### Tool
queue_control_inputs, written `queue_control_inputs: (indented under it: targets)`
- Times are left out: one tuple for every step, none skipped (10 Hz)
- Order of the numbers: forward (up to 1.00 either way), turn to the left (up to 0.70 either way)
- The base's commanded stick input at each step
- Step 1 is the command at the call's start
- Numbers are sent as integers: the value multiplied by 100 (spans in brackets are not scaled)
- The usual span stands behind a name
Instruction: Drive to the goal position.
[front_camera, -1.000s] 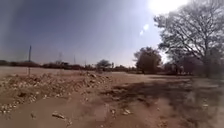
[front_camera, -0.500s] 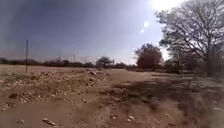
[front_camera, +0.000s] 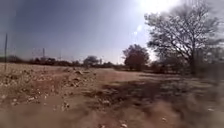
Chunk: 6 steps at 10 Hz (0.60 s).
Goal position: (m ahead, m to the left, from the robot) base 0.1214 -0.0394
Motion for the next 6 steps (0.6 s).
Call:
queue_control_inputs:
  targets:
    - [50,-3]
    - [50,0]
    - [50,0]
    - [50,0]
    - [50,0]
    - [50,0]
